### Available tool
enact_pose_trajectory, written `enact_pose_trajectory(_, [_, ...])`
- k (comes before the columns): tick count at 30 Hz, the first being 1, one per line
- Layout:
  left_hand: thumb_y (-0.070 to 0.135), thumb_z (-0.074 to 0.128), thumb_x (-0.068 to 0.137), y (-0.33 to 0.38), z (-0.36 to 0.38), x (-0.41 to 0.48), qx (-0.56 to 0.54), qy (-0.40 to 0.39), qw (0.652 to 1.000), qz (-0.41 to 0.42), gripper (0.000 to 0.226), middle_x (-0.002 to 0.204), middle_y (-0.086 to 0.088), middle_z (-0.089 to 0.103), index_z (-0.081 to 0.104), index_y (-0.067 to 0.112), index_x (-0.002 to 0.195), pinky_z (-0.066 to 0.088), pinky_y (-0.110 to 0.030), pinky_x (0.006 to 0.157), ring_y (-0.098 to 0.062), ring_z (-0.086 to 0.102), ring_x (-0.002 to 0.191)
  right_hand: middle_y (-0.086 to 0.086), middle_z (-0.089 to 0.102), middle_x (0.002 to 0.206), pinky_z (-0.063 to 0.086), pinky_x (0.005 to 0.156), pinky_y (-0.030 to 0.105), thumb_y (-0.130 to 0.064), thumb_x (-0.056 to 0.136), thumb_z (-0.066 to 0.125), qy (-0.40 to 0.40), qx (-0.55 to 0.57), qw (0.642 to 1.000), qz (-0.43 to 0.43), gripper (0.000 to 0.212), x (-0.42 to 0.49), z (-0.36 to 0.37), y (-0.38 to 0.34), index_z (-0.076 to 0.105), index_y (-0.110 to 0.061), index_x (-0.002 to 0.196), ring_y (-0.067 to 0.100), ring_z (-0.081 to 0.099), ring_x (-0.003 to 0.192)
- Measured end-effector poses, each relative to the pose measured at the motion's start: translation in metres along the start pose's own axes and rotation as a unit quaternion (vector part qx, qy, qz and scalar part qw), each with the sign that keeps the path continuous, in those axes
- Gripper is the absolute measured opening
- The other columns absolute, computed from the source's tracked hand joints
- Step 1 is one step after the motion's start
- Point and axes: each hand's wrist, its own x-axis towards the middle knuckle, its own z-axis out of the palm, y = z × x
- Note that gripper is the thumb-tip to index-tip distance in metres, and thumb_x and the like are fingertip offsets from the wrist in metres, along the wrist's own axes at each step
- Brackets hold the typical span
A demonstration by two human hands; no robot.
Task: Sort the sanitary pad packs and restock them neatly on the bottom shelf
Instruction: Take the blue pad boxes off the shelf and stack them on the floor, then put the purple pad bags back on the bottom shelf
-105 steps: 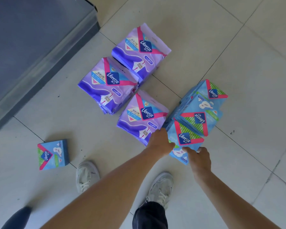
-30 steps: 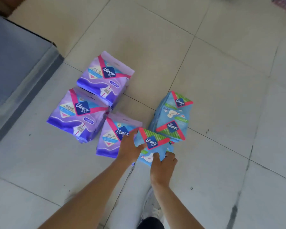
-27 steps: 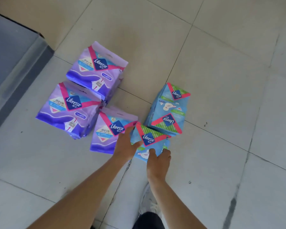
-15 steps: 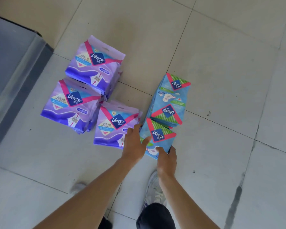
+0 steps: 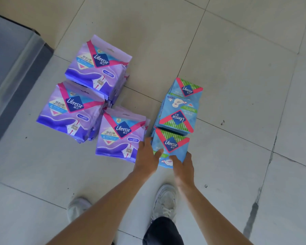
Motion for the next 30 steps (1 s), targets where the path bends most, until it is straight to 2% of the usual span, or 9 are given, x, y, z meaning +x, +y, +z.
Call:
enact_pose_trajectory(2, [0.033, 0.060, 0.091, 0.002, -0.004, -0.004, -0.001, -0.008, 1.000, -0.018, 0.055, 0.123, -0.013, 0.052, 0.039, 0.010, 0.137, 0.047, -0.037, 0.095, -0.027, 0.051, 0.118, 0.008, 0.060, 0.117, 0.047, 0.088, 0.034, -0.039, 0.064, 0.054, 0.002, -0.030, 1.000, -0.002, 0.066, -0.002, -0.003, 0.003, 0.050, -0.011, 0.123, 0.026, 0.058, 0.108])
enact_pose_trajectory(4, [0.034, 0.058, 0.092, 0.003, -0.012, -0.009, 0.012, -0.010, 0.999, -0.029, 0.054, 0.126, -0.013, 0.050, 0.039, 0.007, 0.135, 0.044, -0.036, 0.098, -0.028, 0.049, 0.121, 0.012, 0.050, 0.137, 0.038, 0.106, 0.040, -0.041, 0.076, 0.057, 0.021, -0.060, 0.998, 0.018, 0.074, -0.007, -0.009, 0.004, 0.039, -0.005, 0.139, 0.029, 0.047, 0.128])
enact_pose_trajectory(6, [0.033, 0.054, 0.094, 0.006, -0.026, -0.021, 0.034, -0.016, 0.998, -0.040, 0.052, 0.131, -0.013, 0.047, 0.038, 0.005, 0.135, 0.037, -0.033, 0.100, -0.026, 0.043, 0.126, 0.015, 0.040, 0.147, 0.031, 0.112, 0.040, -0.031, 0.088, 0.059, 0.036, -0.095, 0.994, 0.032, 0.069, -0.017, -0.019, 0.002, 0.032, -0.002, 0.144, 0.028, 0.039, 0.136])
enact_pose_trajectory(11, [0.034, 0.050, 0.096, 0.010, -0.079, -0.059, 0.083, -0.032, 0.995, -0.050, 0.048, 0.136, -0.010, 0.051, 0.045, 0.006, 0.134, 0.036, -0.031, 0.105, -0.023, 0.045, 0.127, 0.018, 0.045, 0.141, 0.035, 0.105, 0.039, -0.026, 0.090, 0.059, 0.024, -0.184, 0.982, 0.030, 0.061, -0.056, -0.044, -0.015, 0.037, 0.000, 0.140, 0.032, 0.044, 0.130])
enact_pose_trajectory(14, [0.037, 0.048, 0.096, 0.024, -0.124, -0.085, 0.108, -0.036, 0.992, -0.060, 0.042, 0.130, -0.006, 0.056, 0.048, 0.011, 0.129, 0.042, -0.027, 0.098, -0.019, 0.053, 0.120, 0.019, 0.052, 0.131, 0.037, 0.101, 0.036, -0.024, 0.090, 0.057, -0.011, -0.261, 0.965, 0.008, 0.051, -0.087, -0.054, -0.037, 0.044, 0.000, 0.134, 0.032, 0.048, 0.123])
enact_pose_trajectory(18, [0.039, 0.048, 0.096, 0.056, -0.196, -0.121, 0.136, -0.041, 0.987, -0.074, 0.040, 0.126, -0.003, 0.061, 0.050, 0.013, 0.125, 0.045, -0.025, 0.094, -0.017, 0.057, 0.116, 0.011, 0.054, 0.124, 0.040, 0.097, 0.029, -0.030, 0.092, 0.051, -0.081, -0.364, 0.927, -0.039, 0.042, -0.131, -0.058, -0.091, 0.048, -0.009, 0.127, 0.026, 0.050, 0.120])
enact_pose_trajectory(24, [0.039, 0.048, 0.095, 0.083, -0.292, -0.172, 0.138, 0.005, 0.987, -0.079, 0.030, 0.120, 0.000, 0.063, 0.054, 0.018, 0.116, 0.045, -0.025, 0.091, -0.018, 0.059, 0.112, 0.007, 0.055, 0.125, 0.037, 0.095, 0.025, -0.033, 0.094, 0.050, -0.141, -0.369, 0.905, -0.160, 0.029, -0.194, -0.026, -0.182, 0.051, -0.014, 0.116, 0.022, 0.049, 0.123])
enact_pose_trajectory(28, [0.040, 0.048, 0.095, 0.066, -0.340, -0.190, 0.120, 0.019, 0.989, -0.090, 0.026, 0.116, 0.003, 0.065, 0.055, 0.021, 0.111, 0.046, -0.025, 0.092, -0.015, 0.061, 0.109, 0.003, 0.053, 0.131, 0.037, 0.099, 0.023, -0.032, 0.094, 0.047, -0.161, -0.369, 0.893, -0.201, 0.039, -0.222, 0.014, -0.214, 0.049, -0.015, 0.129, 0.017, 0.047, 0.125])
enact_pose_trajectory(30, [0.041, 0.048, 0.094, 0.047, -0.363, -0.189, 0.112, 0.018, 0.990, -0.089, 0.018, 0.114, 0.003, 0.065, 0.053, 0.025, 0.102, 0.046, -0.024, 0.091, -0.014, 0.061, 0.108, 0.001, 0.050, 0.135, 0.034, 0.101, 0.021, -0.032, 0.095, 0.047, -0.165, -0.362, 0.894, -0.205, 0.042, -0.232, 0.037, -0.220, 0.046, -0.016, 0.133, 0.014, 0.046, 0.127])
